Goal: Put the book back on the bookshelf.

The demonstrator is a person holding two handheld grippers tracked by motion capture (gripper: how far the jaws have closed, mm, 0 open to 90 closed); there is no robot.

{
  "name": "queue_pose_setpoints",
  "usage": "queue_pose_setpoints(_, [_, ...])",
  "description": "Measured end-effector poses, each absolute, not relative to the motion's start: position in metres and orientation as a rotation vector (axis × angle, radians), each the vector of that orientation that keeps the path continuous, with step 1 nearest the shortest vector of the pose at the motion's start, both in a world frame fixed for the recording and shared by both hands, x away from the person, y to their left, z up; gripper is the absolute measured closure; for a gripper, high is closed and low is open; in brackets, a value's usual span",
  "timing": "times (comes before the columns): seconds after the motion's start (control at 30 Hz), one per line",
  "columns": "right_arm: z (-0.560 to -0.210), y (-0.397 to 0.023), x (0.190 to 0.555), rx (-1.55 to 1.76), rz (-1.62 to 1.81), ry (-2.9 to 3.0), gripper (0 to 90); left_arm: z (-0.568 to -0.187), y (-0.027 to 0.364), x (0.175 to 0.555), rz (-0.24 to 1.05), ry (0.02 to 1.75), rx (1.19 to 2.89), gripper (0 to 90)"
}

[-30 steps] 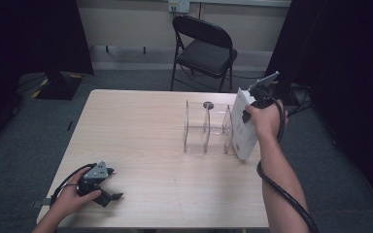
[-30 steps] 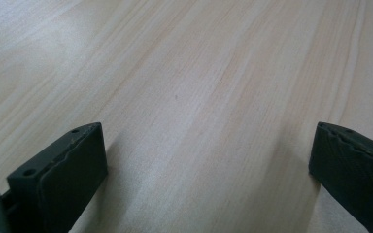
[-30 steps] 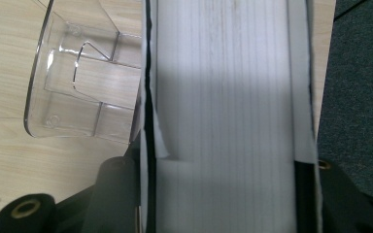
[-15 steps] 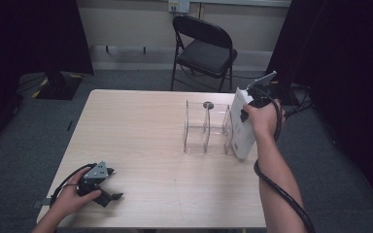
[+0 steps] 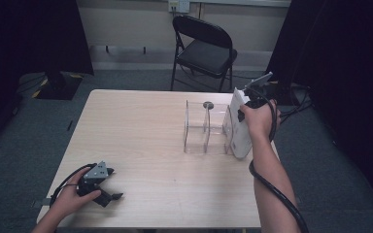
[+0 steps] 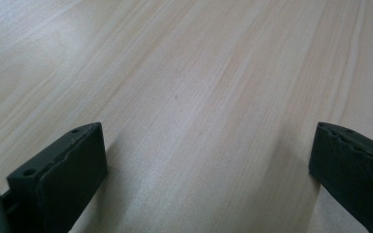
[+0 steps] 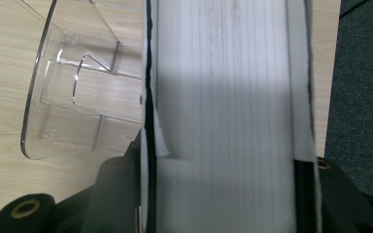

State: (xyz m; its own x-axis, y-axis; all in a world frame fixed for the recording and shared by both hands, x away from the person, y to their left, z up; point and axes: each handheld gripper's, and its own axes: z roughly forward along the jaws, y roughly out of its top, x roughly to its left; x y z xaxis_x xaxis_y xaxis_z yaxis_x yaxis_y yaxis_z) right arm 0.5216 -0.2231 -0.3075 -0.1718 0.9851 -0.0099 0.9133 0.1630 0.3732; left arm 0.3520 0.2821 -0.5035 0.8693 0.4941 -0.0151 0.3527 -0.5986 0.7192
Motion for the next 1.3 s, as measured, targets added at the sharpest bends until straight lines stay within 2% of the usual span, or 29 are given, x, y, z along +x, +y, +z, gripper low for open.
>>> queue_pose_setpoints(0.53, [-0.313, -0.223, 0.519, 1.815, 0.411, 2.183, 50.8, -0.504, 0.282, 0.352, 0.238, 0.608, 2.271, 0.0])
queue_pose_setpoints(0.83, [-0.305, -0.227, 0.515, 1.832, 0.379, 2.23, 42.3, -0.504, 0.282, 0.352, 0.238, 0.608, 2.271, 0.0])
queue_pose_setpoints(1.3, [-0.305, -0.236, 0.503, 1.819, 0.388, 2.269, 39.9, -0.504, 0.282, 0.352, 0.238, 0.608, 2.271, 0.0])
